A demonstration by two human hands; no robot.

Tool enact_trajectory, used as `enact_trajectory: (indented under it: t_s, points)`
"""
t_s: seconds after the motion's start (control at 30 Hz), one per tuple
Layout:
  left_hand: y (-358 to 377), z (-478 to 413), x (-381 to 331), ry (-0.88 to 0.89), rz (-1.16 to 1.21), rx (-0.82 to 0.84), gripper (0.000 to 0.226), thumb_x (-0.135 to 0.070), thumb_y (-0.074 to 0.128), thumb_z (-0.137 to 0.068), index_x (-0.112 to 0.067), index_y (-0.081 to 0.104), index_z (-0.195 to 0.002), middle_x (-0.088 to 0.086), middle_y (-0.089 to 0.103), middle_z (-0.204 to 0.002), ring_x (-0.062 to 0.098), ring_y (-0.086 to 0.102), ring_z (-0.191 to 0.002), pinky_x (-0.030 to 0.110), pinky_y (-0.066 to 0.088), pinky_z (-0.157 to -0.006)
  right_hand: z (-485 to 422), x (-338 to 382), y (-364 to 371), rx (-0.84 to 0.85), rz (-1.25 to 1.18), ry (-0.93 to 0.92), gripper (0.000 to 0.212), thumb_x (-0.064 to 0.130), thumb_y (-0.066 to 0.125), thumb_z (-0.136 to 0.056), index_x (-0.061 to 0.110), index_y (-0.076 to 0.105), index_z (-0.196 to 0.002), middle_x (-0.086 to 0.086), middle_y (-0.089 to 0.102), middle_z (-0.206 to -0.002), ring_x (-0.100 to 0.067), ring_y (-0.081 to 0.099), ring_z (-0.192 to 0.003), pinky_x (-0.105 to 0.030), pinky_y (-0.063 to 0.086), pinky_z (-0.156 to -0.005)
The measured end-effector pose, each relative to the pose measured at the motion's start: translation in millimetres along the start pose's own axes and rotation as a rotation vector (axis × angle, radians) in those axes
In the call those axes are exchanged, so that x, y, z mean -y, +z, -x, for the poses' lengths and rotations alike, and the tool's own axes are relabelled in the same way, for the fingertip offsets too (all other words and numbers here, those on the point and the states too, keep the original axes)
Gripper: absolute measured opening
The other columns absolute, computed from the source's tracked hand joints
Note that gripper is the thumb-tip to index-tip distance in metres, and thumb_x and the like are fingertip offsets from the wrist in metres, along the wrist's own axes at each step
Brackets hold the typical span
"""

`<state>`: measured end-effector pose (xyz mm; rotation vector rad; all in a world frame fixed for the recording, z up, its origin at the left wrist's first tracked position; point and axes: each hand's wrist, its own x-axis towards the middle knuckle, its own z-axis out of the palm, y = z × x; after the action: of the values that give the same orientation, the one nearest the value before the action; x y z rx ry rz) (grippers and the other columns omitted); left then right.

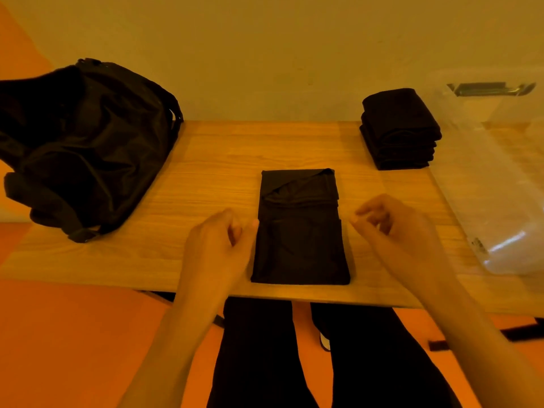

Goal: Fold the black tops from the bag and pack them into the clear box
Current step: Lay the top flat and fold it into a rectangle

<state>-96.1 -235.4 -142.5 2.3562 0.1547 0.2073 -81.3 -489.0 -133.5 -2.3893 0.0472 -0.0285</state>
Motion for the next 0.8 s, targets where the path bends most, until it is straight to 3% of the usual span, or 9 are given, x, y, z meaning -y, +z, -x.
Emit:
enact_trajectory:
  t_s: [0.07,0.13,0.2,0.27,0.37,0.5,0.63,0.8]
  points:
    - [0,-26,4,0.126,-0.001,0.052,0.027,-0.029,0.068,-0.095,-0.017,0.055,-0.075,-0.005,0.054,-0.069,0.009,0.051,-0.062,0.02,0.037,-0.055,-26,-1,-4,0.007,0.11,-0.135,0.024,0.034,0.067,-0.093,0.037,0.056,-0.114,0.015,0.058,-0.094,-0.001,0.055,-0.079,-0.015,0.038,-0.063]
    - [1,-52,8,0.258,-0.051,0.141,0.009,-0.021,0.072,-0.093,-0.019,0.062,-0.092,-0.008,0.057,-0.088,0.001,0.054,-0.075,0.016,0.04,-0.062,-49,-4,-5,0.073,0.226,-0.263,0.037,0.029,0.071,-0.091,0.034,0.057,-0.125,0.013,0.056,-0.107,-0.001,0.053,-0.085,-0.012,0.036,-0.069]
    - [2,-75,15,0.398,-0.129,0.225,0.025,-0.016,0.074,-0.09,-0.022,0.065,-0.113,-0.008,0.053,-0.107,-0.003,0.052,-0.088,0.016,0.044,-0.073,-65,-7,-5,0.149,0.34,-0.368,0.042,0.027,0.073,-0.089,0.031,0.059,-0.128,0.01,0.056,-0.113,-0.003,0.05,-0.095,-0.016,0.038,-0.077]
    - [1,-92,20,0.524,-0.21,0.287,0.038,-0.016,0.074,-0.089,-0.021,0.064,-0.125,-0.005,0.051,-0.117,0.006,0.054,-0.101,0.03,0.051,-0.085,-75,-13,-2,0.163,0.405,-0.471,0.039,0.027,0.073,-0.087,0.025,0.064,-0.124,0.004,0.061,-0.112,-0.011,0.054,-0.1,-0.027,0.043,-0.083]
    - [1,-104,26,0.731,-0.33,0.286,0.032,-0.02,0.073,-0.089,-0.014,0.067,-0.121,0.003,0.057,-0.116,0.022,0.056,-0.105,0.045,0.054,-0.077,-78,-26,6,0.128,0.385,-0.615,0.031,0.028,0.066,-0.087,0.018,0.07,-0.117,-0.001,0.065,-0.106,-0.02,0.059,-0.098,-0.037,0.048,-0.08]
    - [4,-111,30,0.895,-0.388,0.259,0.021,-0.025,0.057,-0.098,-0.01,0.071,-0.105,0.007,0.061,-0.109,0.025,0.057,-0.094,0.045,0.051,-0.064,-79,-40,15,-0.007,0.417,-0.776,0.022,0.02,0.066,-0.092,0.011,0.074,-0.11,-0.006,0.067,-0.099,-0.027,0.06,-0.091,-0.042,0.045,-0.073]
    - [8,-111,31,0.92,-0.358,0.287,0.027,-0.027,0.057,-0.097,-0.008,0.07,-0.113,0.01,0.061,-0.113,0.025,0.058,-0.097,0.043,0.054,-0.065,-79,-42,19,-0.073,0.414,-0.818,0.011,0.015,0.069,-0.092,0.008,0.074,-0.098,-0.009,0.066,-0.093,-0.027,0.059,-0.083,-0.033,0.035,-0.072]
    - [12,-113,37,0.933,-0.304,0.311,0.021,-0.017,0.058,-0.098,-0.006,0.072,-0.109,0.01,0.064,-0.11,0.028,0.062,-0.093,0.048,0.054,-0.067,-82,-44,22,-0.066,0.344,-0.804,0.012,0.014,0.066,-0.094,0.006,0.072,-0.1,-0.01,0.065,-0.095,-0.028,0.06,-0.087,-0.045,0.048,-0.071]
